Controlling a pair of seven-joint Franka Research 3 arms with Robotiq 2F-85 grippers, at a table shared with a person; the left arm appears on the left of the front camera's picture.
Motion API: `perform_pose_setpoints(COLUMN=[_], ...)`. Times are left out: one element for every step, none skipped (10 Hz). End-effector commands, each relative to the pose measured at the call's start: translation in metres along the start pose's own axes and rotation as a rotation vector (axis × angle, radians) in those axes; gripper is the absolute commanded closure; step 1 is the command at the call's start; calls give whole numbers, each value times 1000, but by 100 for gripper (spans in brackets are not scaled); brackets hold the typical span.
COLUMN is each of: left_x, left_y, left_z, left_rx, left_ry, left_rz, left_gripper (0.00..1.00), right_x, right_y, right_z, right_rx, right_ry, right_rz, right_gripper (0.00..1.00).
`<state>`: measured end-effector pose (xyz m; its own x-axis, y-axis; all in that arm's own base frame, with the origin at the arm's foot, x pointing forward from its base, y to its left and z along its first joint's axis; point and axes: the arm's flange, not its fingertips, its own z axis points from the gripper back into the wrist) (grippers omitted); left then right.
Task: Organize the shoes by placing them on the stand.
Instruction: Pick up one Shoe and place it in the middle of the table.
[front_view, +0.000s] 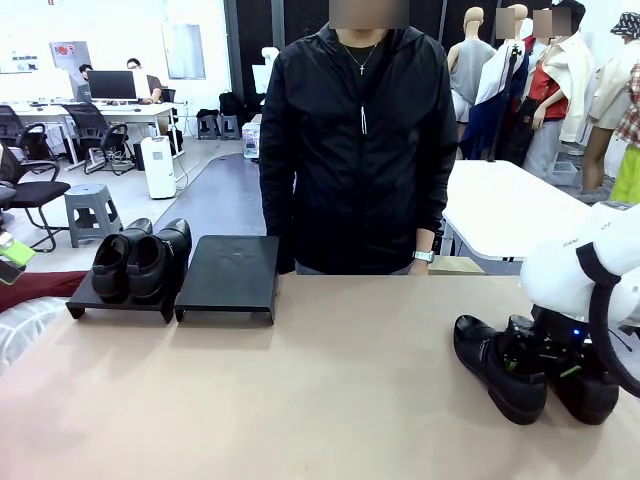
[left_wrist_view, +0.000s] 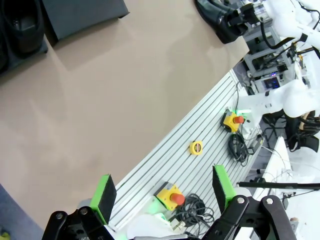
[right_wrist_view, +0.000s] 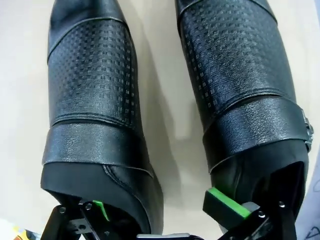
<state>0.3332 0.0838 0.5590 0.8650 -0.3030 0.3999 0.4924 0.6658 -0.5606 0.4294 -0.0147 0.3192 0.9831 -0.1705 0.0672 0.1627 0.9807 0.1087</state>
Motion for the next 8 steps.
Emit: perform_pose_setpoints(left_x=[1,1,1,1,1,1,1,1], left_y=[-2,-2,-2,-2,-2,-2,-2,-2], left_z=[2,2,2,2,2,2,2,2], left_rx=[-8,-8,-8,-8,-8,-8,-8,-8], left_ry=[6,6,6,6,6,6,6,6], left_rz=[11,11,11,11,11,11,11,11], left_gripper=[0,0,0,0,0,0,0,0], right_x=[7,7,6,6,5,4,5,5], right_y=[0,1,2,2,2,2,3,4], right_z=[-2,-3,-3,-2,0,4,8,10], right_rx=[-49,-51,-42,-48,-49,-56,-67,-76], right_ry=[-25,-27,-23,-20,-19,-25,-28,-26], right_rz=[-23,-21,-15,-19,-19,-16,-12,-12], right_gripper=[100,100,100,100,100,100,100,100])
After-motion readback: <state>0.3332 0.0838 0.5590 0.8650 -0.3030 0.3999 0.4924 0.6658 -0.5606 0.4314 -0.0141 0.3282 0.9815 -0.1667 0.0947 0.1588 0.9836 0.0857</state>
